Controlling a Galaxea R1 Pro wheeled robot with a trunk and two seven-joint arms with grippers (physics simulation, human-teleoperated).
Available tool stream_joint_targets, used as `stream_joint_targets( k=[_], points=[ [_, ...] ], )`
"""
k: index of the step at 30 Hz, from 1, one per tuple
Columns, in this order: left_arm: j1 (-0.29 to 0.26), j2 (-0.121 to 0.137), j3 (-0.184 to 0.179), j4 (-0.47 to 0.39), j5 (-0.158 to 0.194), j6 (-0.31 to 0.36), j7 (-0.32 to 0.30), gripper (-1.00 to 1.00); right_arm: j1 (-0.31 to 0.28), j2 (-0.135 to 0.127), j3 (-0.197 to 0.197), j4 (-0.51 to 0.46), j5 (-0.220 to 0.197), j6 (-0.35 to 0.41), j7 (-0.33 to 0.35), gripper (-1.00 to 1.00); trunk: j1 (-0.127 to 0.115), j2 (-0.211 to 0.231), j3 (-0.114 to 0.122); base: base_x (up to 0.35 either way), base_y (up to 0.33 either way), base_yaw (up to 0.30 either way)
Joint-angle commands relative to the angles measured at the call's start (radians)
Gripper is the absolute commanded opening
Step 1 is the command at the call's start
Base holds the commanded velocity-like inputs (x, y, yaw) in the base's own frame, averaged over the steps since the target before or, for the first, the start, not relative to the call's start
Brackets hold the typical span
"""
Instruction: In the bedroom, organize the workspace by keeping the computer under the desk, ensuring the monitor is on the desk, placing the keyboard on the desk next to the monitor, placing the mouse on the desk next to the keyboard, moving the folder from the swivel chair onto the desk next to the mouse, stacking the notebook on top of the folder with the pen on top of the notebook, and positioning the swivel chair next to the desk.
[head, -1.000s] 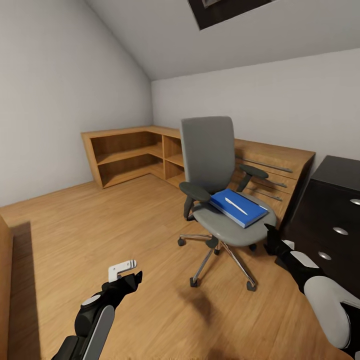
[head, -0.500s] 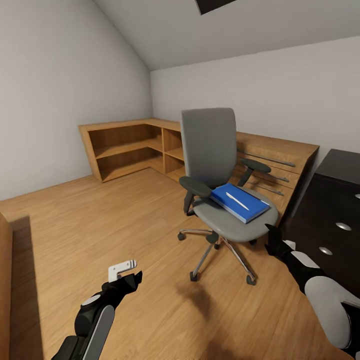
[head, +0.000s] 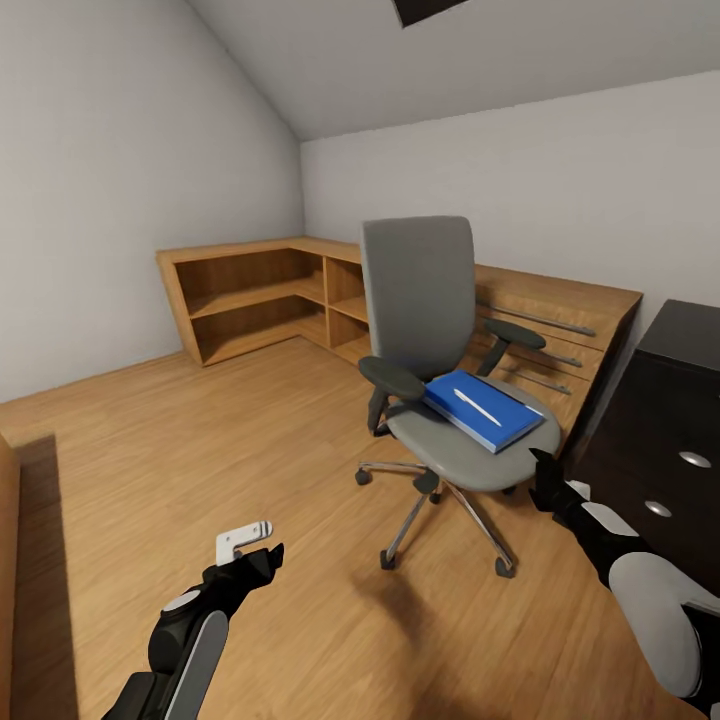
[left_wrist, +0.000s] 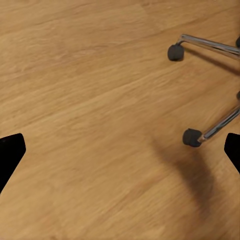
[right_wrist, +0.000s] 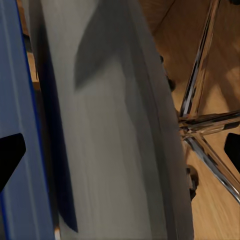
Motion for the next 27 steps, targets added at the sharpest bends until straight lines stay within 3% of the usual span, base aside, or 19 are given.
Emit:
stream_joint_targets(
  k=[1,16,27],
  points=[
    [-0.001,0.0,-0.001,-0.001,0.01,0.003,0.009,1.0,-0.001,0.0,-0.005,0.001,-0.004,0.005,0.002,1.0,0.0,0.0,-0.001,0.043,0.0,0.0],
    [0.0,0.0,-0.001,-0.001,0.01,0.001,0.01,1.0,-0.001,0.001,-0.005,0.001,-0.004,0.008,0.001,1.0,0.0,0.0,-0.001,0.013,0.0,0.0],
    [-0.001,0.0,0.001,0.0,0.009,0.001,0.01,1.0,-0.001,0.002,-0.005,0.002,-0.004,0.011,0.001,1.0,0.0,0.0,-0.001,0.104,0.0,0.0]
  ],
)
